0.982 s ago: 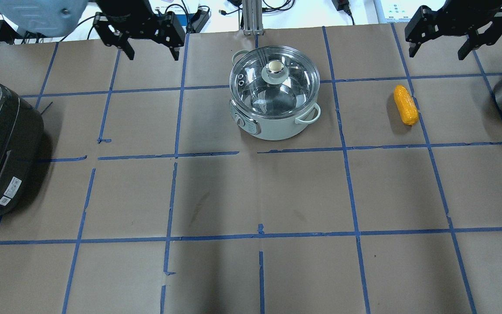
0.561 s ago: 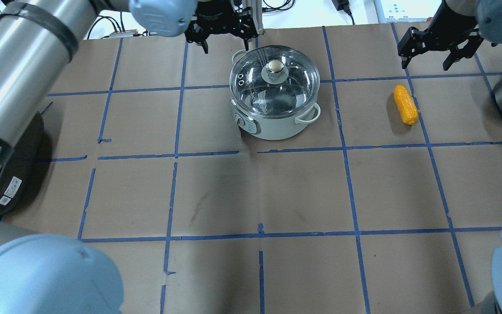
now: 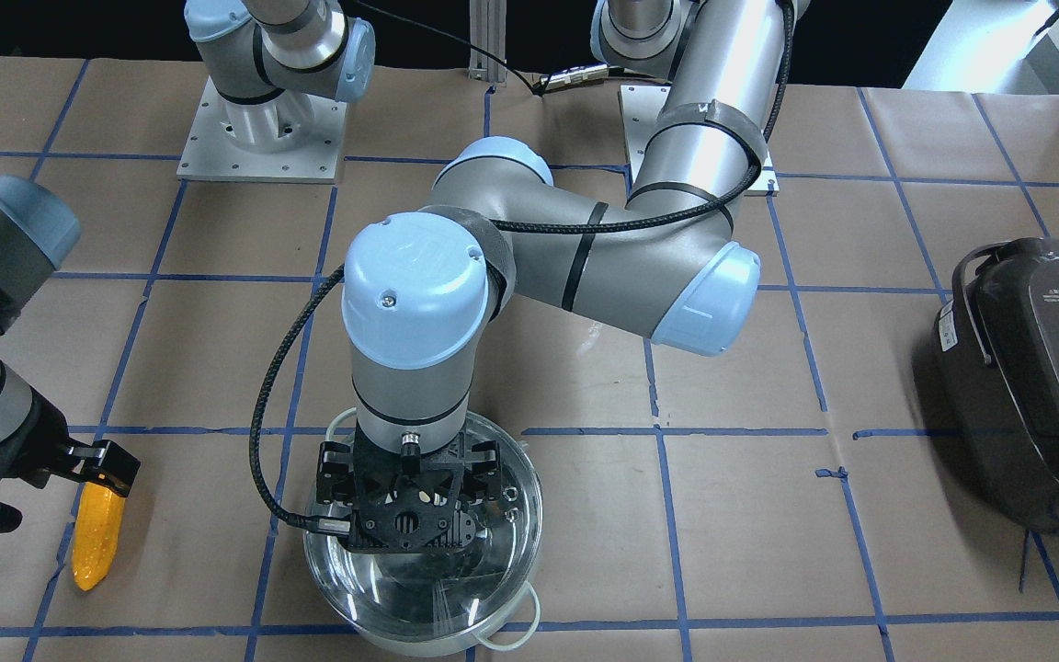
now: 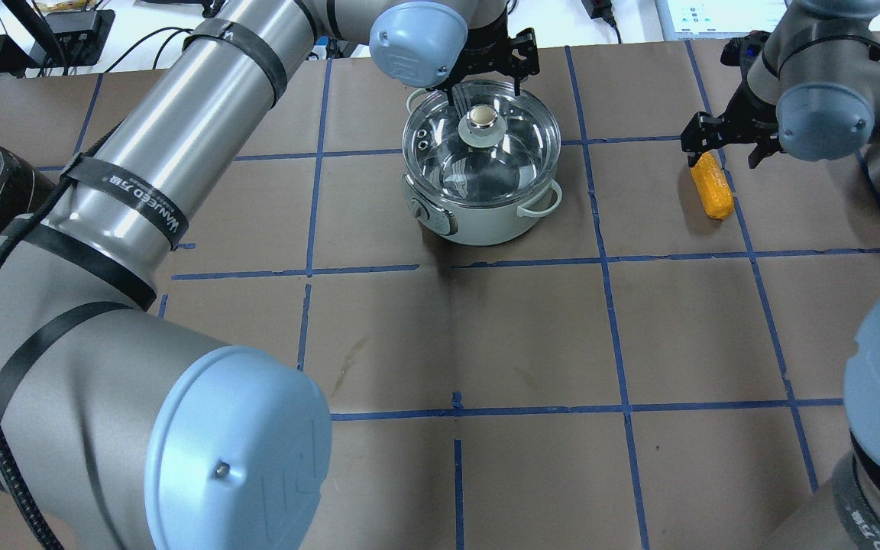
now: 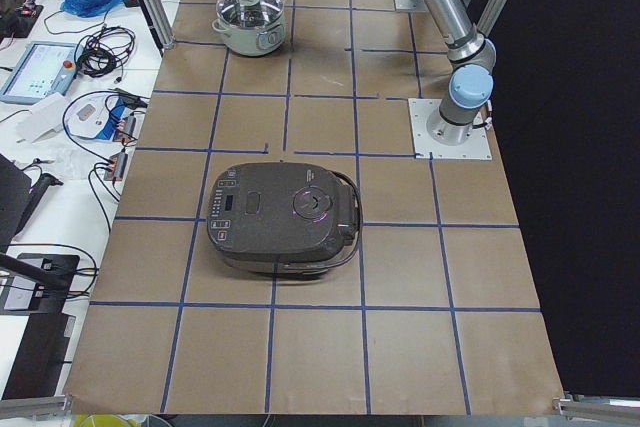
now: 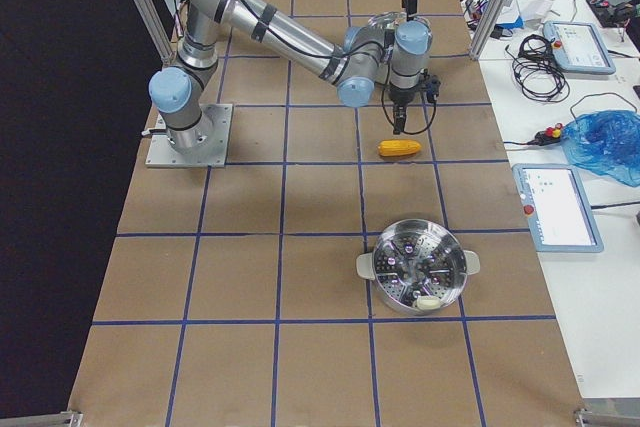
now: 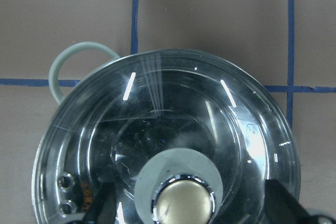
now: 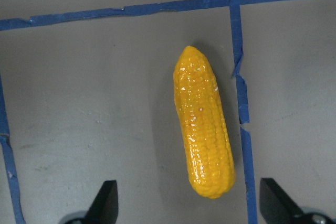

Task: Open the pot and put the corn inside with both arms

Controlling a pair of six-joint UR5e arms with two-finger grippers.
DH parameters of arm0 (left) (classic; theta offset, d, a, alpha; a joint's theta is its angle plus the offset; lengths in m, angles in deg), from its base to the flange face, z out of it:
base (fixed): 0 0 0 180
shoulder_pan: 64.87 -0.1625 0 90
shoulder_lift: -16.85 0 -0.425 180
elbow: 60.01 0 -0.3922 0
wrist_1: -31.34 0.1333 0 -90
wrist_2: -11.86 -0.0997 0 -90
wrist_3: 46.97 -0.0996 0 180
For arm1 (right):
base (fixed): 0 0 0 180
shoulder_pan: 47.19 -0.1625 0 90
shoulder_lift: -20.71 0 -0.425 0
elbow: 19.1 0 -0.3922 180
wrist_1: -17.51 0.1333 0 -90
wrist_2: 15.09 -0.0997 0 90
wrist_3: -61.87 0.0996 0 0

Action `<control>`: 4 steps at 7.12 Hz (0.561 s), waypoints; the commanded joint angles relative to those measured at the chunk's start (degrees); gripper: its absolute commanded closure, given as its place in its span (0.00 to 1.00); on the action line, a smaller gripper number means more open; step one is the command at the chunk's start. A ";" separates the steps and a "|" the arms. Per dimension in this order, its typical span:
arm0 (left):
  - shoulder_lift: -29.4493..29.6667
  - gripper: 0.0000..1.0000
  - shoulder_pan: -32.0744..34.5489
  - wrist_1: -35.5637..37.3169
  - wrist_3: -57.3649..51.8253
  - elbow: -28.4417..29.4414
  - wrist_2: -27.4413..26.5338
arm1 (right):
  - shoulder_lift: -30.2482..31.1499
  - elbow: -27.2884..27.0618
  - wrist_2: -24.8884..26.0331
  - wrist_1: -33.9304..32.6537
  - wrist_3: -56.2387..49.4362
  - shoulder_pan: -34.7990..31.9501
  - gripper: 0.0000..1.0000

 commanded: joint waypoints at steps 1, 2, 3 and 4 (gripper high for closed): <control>0.15 0.00 0.41 0.15 0.39 -1.57 -0.04 | -1.09 -0.81 -0.24 -2.61 -3.10 0.28 0.08; -0.03 0.00 0.41 0.24 -0.39 -2.45 -0.30 | -2.22 -0.81 -0.16 -2.70 -5.03 0.28 0.09; -0.03 0.00 0.41 0.94 -0.40 -2.63 -0.30 | -3.37 -0.81 -0.15 -4.36 -6.36 0.71 0.09; -0.03 0.00 0.32 1.12 -0.40 -2.72 -0.39 | -4.68 -0.73 -0.15 -5.24 -6.46 1.07 0.09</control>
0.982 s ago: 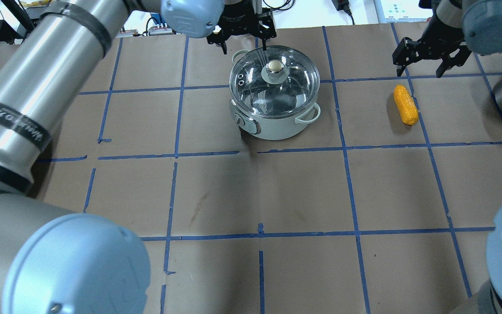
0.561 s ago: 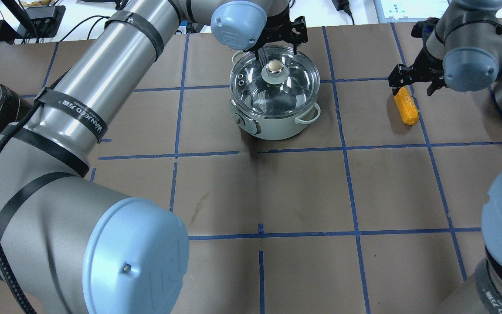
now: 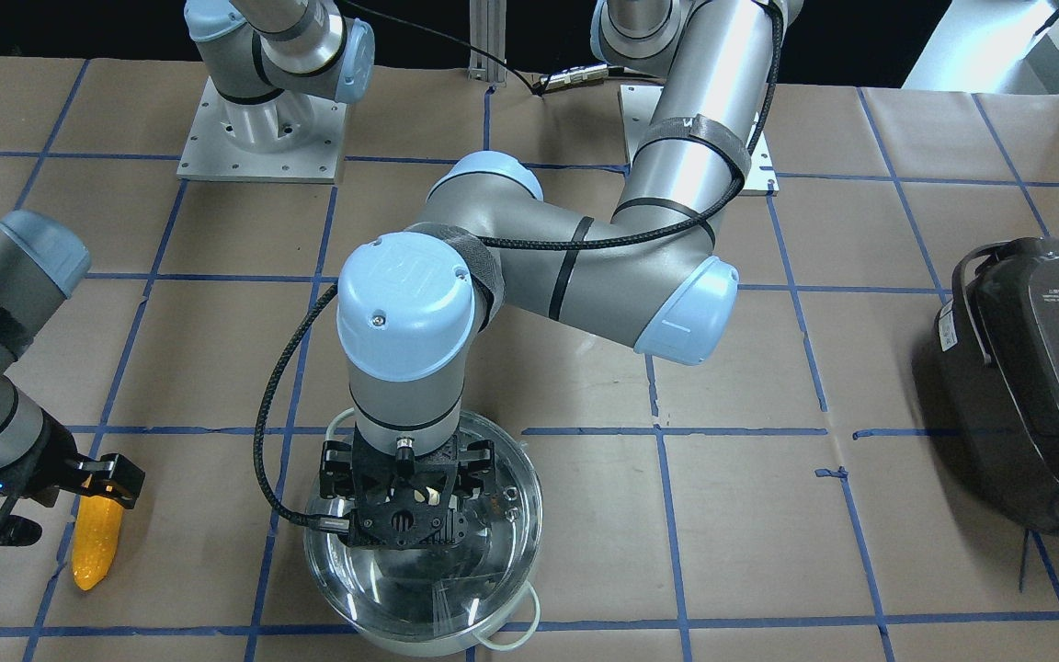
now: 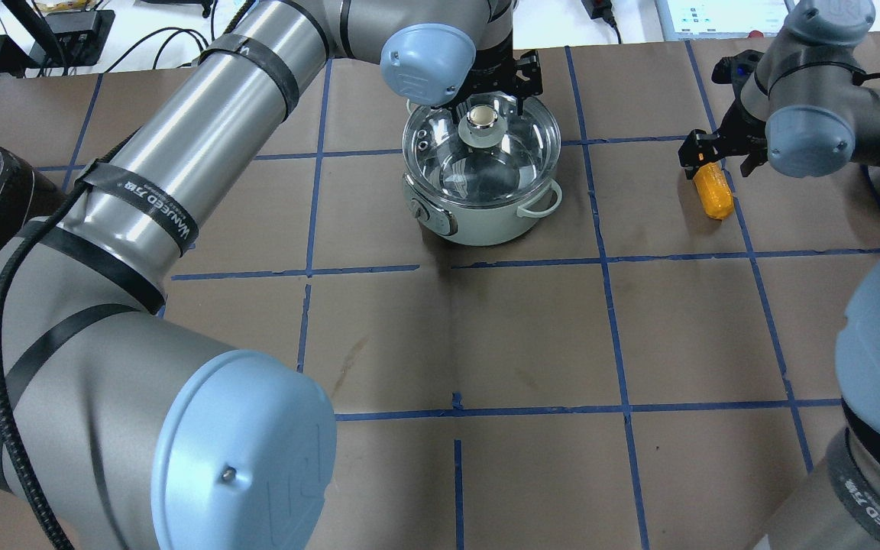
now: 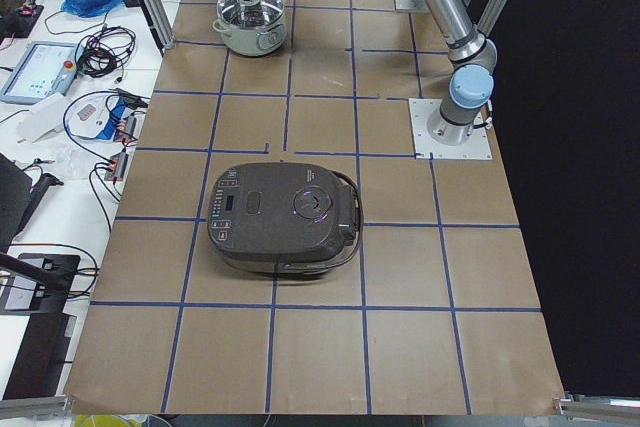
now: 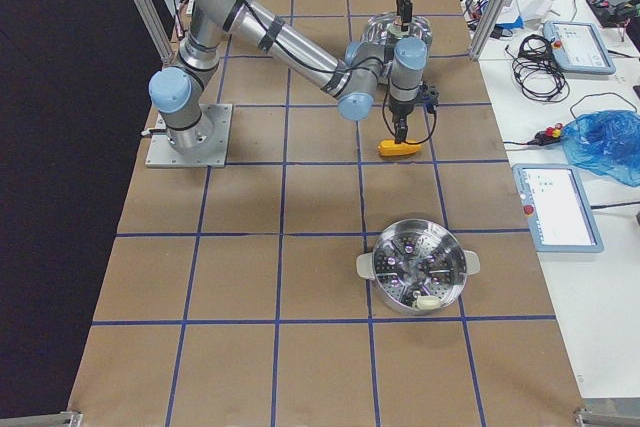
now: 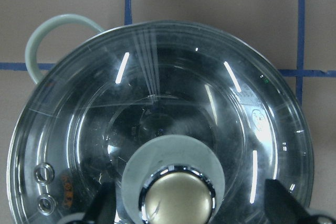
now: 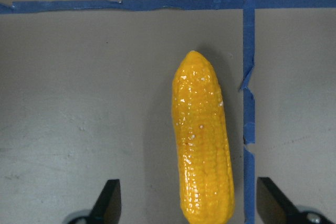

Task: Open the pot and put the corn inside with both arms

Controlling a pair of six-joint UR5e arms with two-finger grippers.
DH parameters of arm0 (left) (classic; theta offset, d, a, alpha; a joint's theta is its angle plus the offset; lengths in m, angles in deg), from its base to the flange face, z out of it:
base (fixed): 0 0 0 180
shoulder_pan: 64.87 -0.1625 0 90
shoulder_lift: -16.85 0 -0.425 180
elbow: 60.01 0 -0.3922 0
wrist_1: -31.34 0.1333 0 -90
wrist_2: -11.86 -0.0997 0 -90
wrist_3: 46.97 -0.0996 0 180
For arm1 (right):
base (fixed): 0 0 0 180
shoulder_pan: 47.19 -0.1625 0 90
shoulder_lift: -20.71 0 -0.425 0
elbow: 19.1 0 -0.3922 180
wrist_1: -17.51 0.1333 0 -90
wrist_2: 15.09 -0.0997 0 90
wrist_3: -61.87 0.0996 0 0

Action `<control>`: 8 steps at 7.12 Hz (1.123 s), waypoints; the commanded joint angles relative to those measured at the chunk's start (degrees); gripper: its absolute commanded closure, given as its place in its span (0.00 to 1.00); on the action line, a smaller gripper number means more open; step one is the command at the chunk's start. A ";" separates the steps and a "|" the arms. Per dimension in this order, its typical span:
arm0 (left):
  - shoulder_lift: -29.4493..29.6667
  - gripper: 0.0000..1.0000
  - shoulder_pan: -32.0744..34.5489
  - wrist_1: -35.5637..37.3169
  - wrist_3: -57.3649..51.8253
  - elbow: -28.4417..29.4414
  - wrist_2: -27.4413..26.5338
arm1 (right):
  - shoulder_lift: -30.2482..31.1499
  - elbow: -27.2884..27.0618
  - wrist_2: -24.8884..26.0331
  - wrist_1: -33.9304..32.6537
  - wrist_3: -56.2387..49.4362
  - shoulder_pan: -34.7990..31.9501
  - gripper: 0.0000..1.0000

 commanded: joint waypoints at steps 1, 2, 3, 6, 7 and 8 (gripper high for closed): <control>0.05 0.06 0.03 0.65 0.52 -0.28 -0.10 | -2.80 0.12 0.01 -2.62 -0.85 1.12 0.10; -0.47 0.48 0.03 0.39 0.44 -0.37 -0.10 | -4.64 0.12 0.01 -4.11 -0.85 1.30 0.11; -0.73 0.98 0.03 0.21 0.87 -0.46 -0.28 | -6.05 0.03 0.01 -4.39 -0.85 1.31 0.19; -2.66 1.00 -0.06 -1.36 -0.26 0.15 -0.37 | -5.72 0.64 0.79 -2.90 -0.59 1.31 0.83; -4.93 1.00 -0.41 -3.72 -1.22 0.16 -0.37 | -4.50 1.08 0.97 -0.98 -0.15 1.31 0.90; -6.96 1.00 -0.93 -6.96 -2.80 -0.28 -0.45 | -0.83 2.74 0.89 3.22 -0.15 1.13 0.91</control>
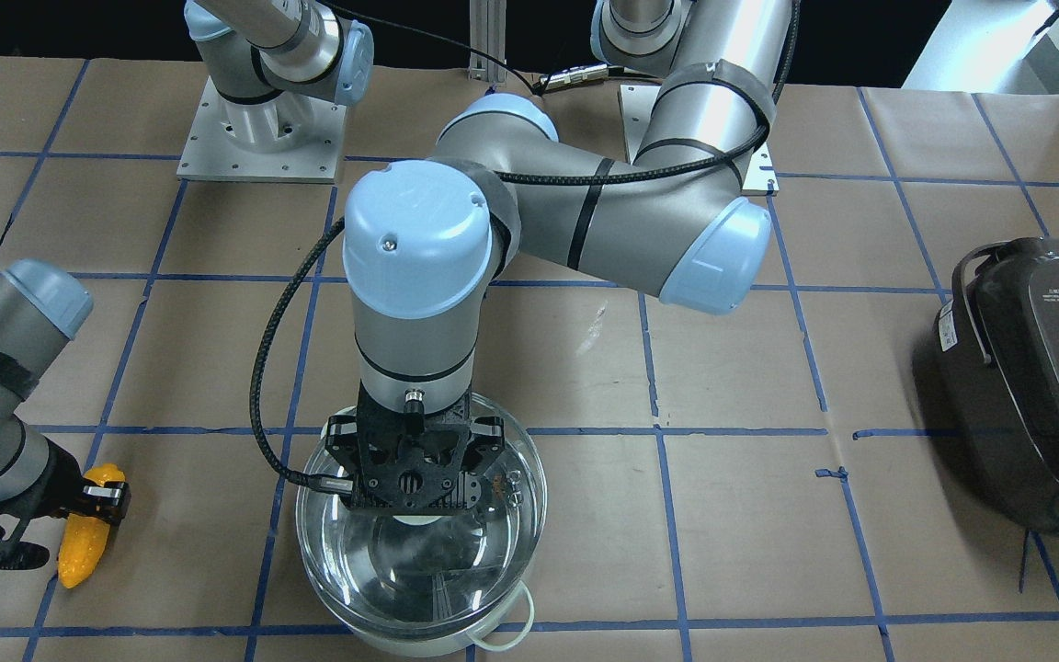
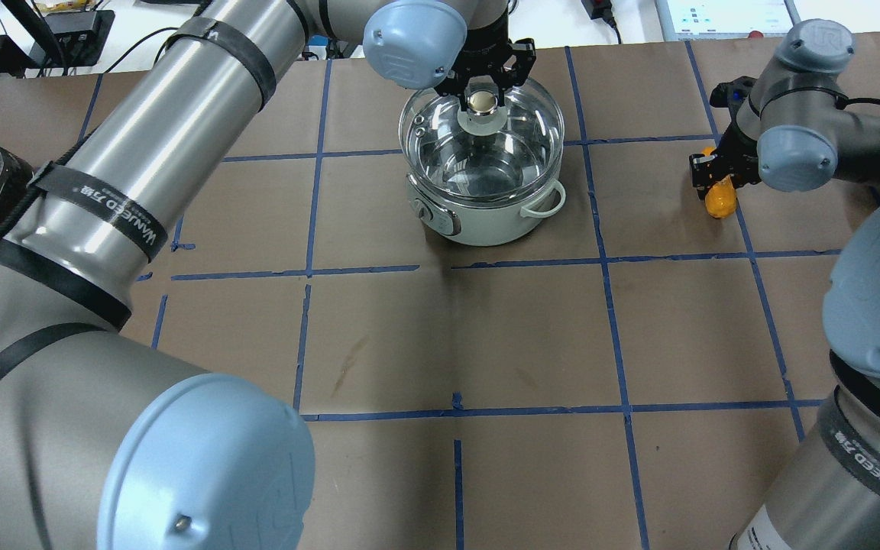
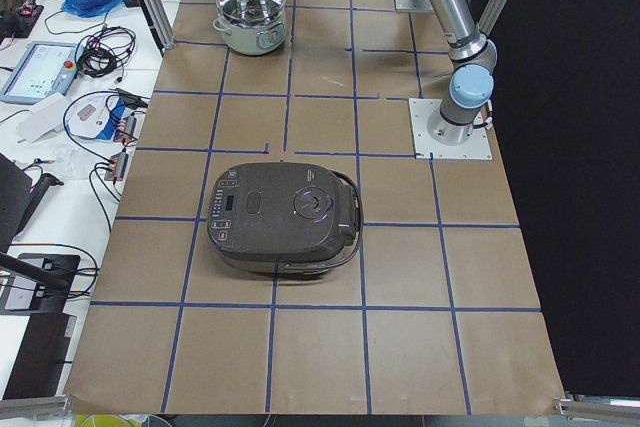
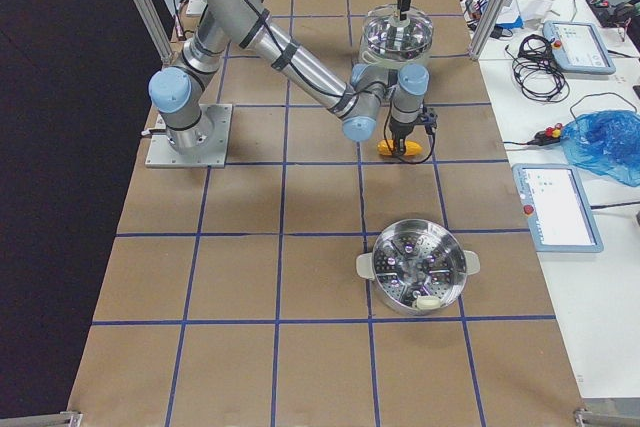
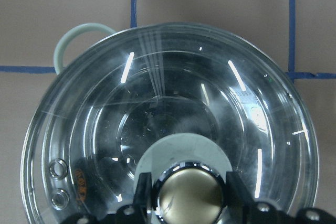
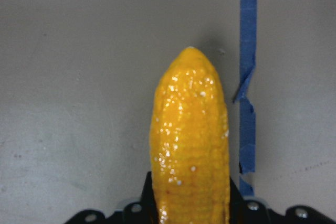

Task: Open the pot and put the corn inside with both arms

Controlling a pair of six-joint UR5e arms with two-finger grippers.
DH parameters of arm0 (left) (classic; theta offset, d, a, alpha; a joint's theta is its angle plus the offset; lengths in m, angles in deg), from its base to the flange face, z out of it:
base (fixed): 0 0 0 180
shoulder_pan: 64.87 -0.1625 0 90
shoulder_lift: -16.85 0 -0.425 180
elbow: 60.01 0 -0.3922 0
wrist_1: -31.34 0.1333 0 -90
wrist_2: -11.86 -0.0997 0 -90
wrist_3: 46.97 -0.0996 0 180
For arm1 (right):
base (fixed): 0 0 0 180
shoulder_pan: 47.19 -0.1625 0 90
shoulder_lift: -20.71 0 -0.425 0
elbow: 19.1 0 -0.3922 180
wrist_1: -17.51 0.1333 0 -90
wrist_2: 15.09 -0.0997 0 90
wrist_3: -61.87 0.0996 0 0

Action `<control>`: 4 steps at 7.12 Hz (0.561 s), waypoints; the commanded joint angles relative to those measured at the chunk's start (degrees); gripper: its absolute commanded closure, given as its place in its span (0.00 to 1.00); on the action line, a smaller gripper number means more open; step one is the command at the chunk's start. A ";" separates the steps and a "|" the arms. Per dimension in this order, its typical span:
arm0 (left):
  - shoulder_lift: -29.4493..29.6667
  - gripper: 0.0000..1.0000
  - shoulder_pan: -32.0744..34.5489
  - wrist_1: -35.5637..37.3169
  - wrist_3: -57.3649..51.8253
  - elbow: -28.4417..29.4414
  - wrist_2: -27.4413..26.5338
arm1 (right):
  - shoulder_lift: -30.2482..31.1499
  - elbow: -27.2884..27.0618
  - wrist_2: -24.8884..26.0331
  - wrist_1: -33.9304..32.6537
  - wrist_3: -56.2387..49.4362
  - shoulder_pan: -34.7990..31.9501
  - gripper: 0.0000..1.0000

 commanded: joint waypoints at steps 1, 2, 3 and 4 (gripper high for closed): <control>-3.78 1.00 -4.00 -5.44 -5.84 -0.70 0.02 | 7.38 4.28 -0.27 10.33 0.95 -1.62 0.91; -5.27 1.00 -6.91 -6.93 -7.10 -0.70 0.46 | 10.12 8.31 -0.63 16.14 4.87 -6.68 0.91; -6.07 1.00 -9.37 -8.60 -12.95 -0.96 0.03 | 10.85 12.27 0.15 19.07 8.48 -13.96 0.91; -6.34 1.00 -12.27 -8.53 -14.57 -1.92 0.02 | 10.07 16.05 0.34 20.05 14.60 -20.64 0.90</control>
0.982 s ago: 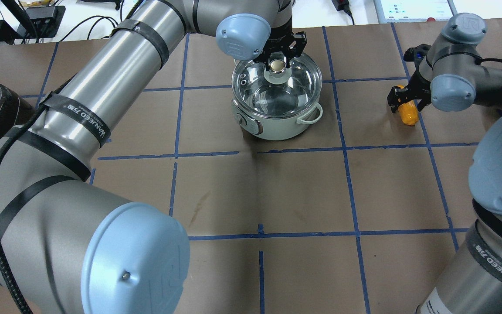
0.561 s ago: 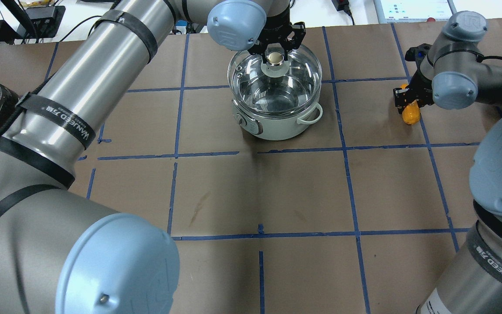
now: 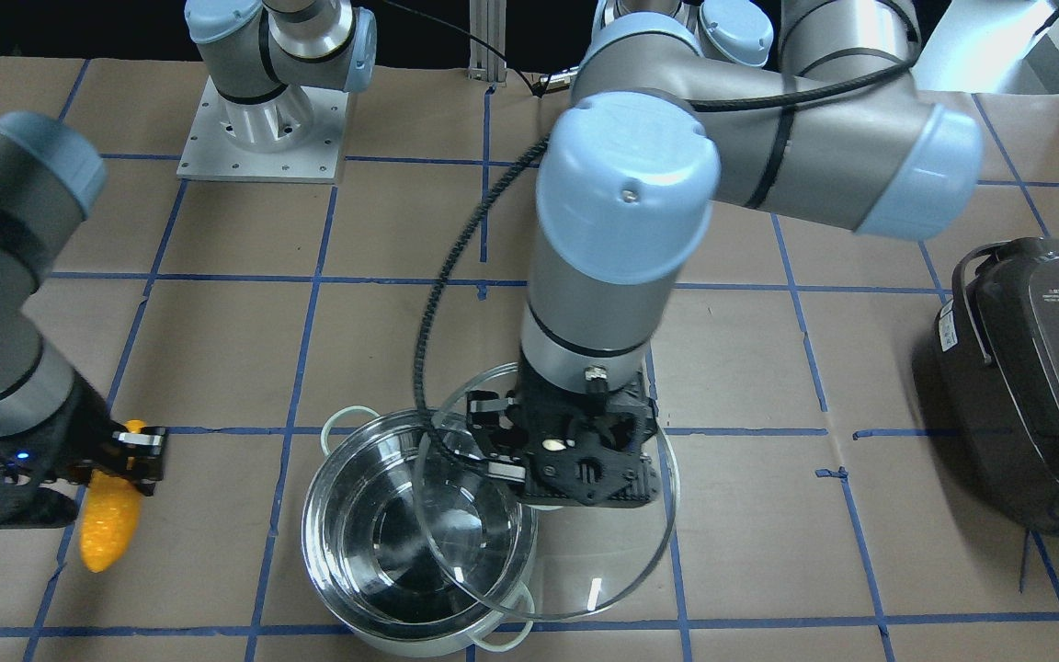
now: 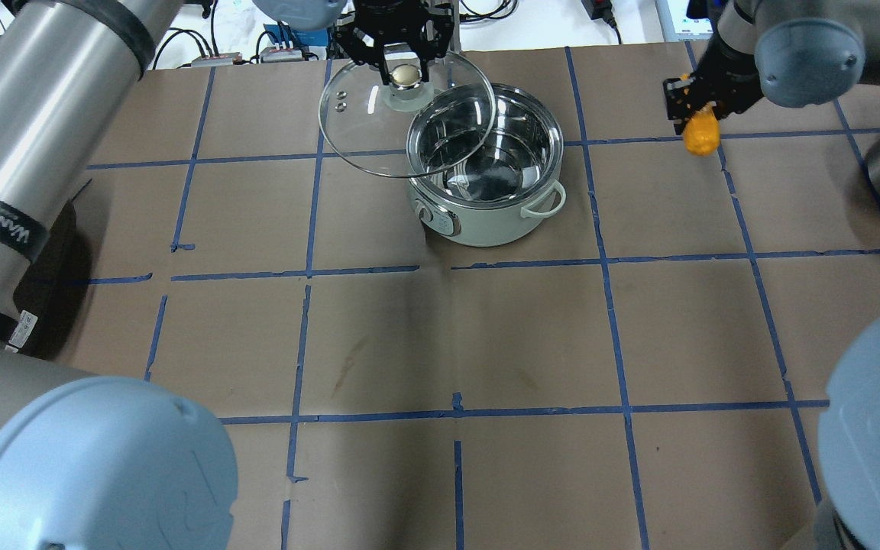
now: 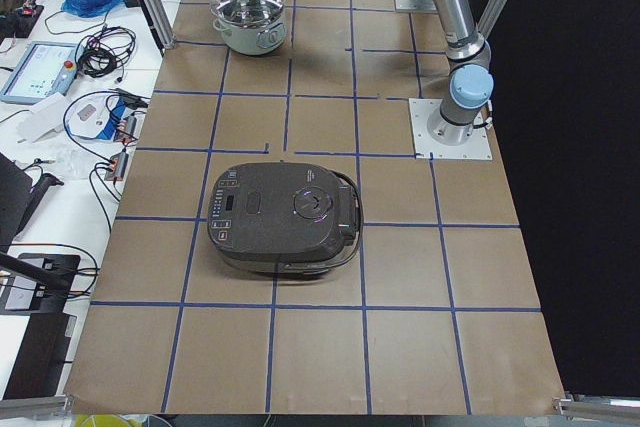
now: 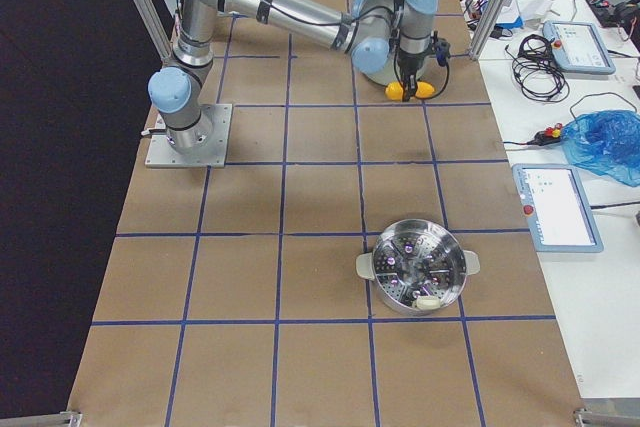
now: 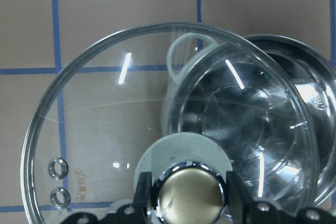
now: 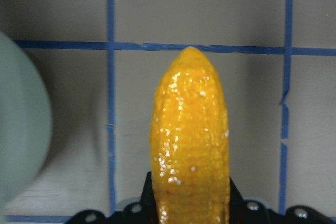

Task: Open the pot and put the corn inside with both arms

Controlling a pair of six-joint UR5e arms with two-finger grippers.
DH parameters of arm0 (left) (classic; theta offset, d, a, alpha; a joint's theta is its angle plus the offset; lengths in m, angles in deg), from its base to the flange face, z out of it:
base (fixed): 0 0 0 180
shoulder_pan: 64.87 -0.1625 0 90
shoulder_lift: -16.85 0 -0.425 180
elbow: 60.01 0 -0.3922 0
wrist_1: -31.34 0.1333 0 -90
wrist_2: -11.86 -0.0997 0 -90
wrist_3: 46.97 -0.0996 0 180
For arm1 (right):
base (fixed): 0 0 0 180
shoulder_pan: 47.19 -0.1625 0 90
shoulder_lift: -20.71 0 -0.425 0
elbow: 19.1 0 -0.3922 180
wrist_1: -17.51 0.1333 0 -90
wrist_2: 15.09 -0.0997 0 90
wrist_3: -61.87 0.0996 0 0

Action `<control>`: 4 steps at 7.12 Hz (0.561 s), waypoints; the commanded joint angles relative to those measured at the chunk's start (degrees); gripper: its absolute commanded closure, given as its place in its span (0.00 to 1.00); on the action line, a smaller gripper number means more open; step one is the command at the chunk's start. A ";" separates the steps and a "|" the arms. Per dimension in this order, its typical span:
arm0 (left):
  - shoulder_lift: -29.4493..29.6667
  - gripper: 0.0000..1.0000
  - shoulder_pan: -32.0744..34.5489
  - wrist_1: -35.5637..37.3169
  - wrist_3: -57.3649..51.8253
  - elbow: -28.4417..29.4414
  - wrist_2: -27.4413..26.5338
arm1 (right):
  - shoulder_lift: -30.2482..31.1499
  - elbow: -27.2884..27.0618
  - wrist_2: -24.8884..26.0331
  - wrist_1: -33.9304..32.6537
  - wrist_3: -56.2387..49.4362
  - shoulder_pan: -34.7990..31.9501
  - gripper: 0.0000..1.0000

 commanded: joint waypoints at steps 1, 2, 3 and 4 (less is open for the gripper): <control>-1.59 1.00 -7.42 -0.25 -4.23 -3.01 0.61 | -2.27 6.89 -0.18 2.71 13.77 -12.63 0.90; -2.91 1.00 -10.94 0.45 -9.37 -7.56 0.61 | -4.56 7.96 0.17 2.54 19.68 -17.02 0.90; -3.79 1.00 -14.63 4.98 -15.51 -13.35 0.53 | -8.41 8.40 1.82 1.32 22.43 -20.29 0.90; -3.97 1.00 -17.80 12.51 -19.32 -19.67 2.18 | -11.67 8.58 3.75 -2.18 22.98 -21.54 0.90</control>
